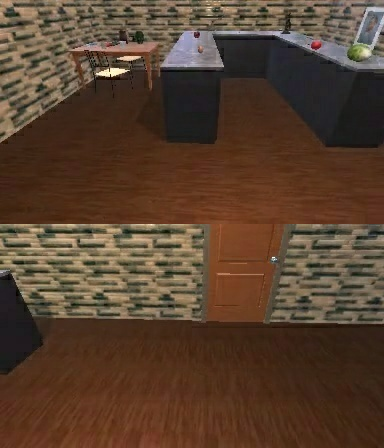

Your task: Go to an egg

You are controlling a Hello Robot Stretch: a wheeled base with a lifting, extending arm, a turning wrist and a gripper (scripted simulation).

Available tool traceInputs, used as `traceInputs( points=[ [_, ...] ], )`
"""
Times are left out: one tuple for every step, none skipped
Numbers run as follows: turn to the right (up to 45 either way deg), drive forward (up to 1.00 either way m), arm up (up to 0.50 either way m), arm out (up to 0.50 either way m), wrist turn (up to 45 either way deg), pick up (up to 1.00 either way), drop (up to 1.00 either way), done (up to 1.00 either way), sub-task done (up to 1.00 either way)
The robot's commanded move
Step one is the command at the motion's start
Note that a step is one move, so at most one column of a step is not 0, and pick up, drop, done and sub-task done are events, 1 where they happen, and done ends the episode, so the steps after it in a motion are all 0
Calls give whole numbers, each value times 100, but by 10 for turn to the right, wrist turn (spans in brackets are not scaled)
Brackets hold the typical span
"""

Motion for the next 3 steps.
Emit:
traceInputs(
  points=[
    [-30, 0, 0, 0, 0, 0, 0, 0, 0],
    [0, 100, 0, 0, 0, 0, 0, 0, 0],
    [-60, 0, 0, 0, 0, 0, 0, 0, 0]
  ],
)
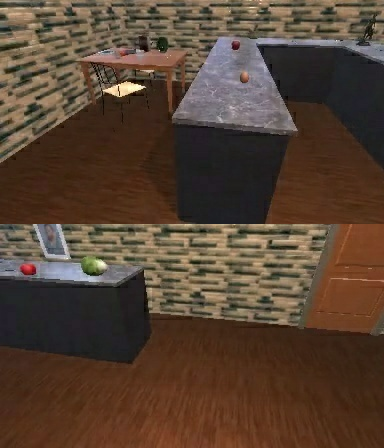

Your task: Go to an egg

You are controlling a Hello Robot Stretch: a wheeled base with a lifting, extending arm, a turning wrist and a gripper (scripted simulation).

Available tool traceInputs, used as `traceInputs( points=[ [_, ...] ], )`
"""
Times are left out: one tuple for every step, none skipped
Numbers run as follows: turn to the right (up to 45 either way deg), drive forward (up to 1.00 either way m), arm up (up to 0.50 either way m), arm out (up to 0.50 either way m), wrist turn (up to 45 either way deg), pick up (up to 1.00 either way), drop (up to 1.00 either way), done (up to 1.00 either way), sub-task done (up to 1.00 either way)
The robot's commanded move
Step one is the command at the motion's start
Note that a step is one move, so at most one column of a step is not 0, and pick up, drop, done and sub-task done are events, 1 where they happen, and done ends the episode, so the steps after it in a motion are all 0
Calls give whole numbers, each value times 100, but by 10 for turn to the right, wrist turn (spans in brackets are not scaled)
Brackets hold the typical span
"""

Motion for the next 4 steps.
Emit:
traceInputs(
  points=[
    [0, 35, 0, 0, 0, 0, 0, 0, 0],
    [180, 0, 0, 0, 0, 0, 0, 0, 0],
    [0, 100, 0, 0, 0, 0, 0, 0, 0],
    [0, 0, 0, 0, 0, 0, 0, 100, 0]
  ],
)
